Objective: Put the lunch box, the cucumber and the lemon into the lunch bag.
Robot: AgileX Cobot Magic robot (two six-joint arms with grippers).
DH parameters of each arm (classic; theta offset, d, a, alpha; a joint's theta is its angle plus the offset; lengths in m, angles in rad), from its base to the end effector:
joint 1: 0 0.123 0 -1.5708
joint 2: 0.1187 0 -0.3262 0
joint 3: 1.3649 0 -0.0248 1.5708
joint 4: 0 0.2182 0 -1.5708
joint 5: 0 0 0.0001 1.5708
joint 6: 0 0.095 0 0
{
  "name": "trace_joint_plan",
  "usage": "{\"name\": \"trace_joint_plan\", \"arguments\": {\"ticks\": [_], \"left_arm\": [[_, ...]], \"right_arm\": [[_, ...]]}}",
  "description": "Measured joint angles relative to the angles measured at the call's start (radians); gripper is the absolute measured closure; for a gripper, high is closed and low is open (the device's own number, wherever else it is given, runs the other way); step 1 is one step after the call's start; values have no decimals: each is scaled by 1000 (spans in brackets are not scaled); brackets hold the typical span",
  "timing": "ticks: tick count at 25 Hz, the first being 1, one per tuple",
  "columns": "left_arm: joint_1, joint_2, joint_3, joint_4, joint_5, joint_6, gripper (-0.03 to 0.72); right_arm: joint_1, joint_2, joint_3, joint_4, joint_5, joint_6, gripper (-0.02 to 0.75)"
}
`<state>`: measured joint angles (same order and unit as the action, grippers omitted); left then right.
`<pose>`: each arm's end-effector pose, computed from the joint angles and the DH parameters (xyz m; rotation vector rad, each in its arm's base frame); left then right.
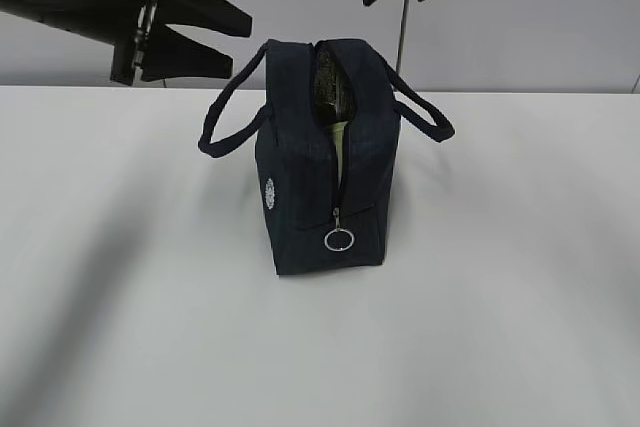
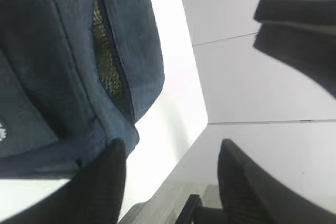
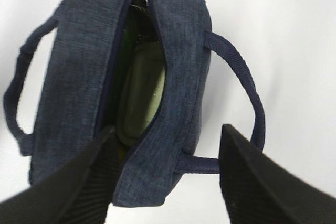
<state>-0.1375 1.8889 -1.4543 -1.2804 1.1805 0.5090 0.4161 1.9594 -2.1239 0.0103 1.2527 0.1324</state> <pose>0.3618 -0.1351 0.3317 0.1475 2.4218 -1.5911 0.3790 0.1685 0.4064 -0.3653 2.5614 0.2186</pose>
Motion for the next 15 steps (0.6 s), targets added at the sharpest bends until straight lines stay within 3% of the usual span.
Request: {"name": "trace_joint_plan", "arguments": {"ticks": [7,15], "left_arm": [[-10,-138,0,334,14,-140,314],[-62,-339,0,614,41,-290,356]], "right_arm": [[0,-151,15,89,4,-64,391],[8,-381,276,170,6,-207,404]]}}
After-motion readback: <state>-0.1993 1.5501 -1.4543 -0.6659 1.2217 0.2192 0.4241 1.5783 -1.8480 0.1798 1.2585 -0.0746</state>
